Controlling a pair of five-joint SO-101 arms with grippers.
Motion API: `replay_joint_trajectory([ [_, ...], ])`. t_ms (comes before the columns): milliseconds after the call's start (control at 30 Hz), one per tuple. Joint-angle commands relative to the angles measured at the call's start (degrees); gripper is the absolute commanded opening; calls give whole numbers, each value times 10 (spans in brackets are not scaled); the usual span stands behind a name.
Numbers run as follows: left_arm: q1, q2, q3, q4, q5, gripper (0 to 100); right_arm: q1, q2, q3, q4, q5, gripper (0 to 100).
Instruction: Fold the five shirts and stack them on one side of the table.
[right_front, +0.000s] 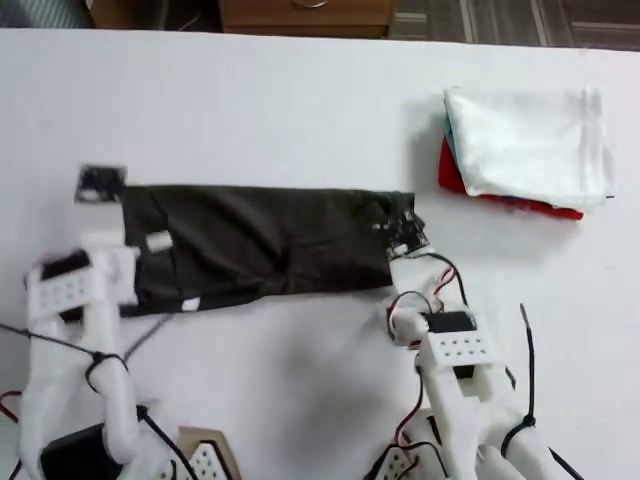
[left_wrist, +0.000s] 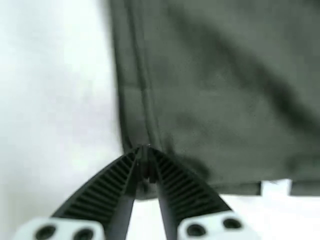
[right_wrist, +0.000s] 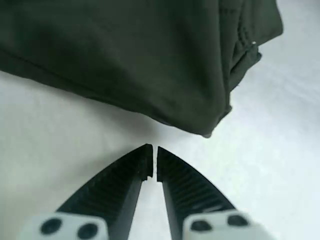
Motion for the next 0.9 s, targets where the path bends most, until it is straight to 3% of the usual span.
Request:
replay_joint_trajectory([
  [0, -20, -12, -188, 153, 17, 138, 4, -18, -3, -9, -3, 21],
  [167, -28, 54, -272, 189, 18, 316, 4, -18, -3, -9, -3, 21],
  [467, -33, 316, -389, 212, 75, 298, 3, -18, -3, -9, -3, 21],
  [867, -62, 456, -472, 195, 73, 298, 2, -18, -3, -9, -4, 21],
])
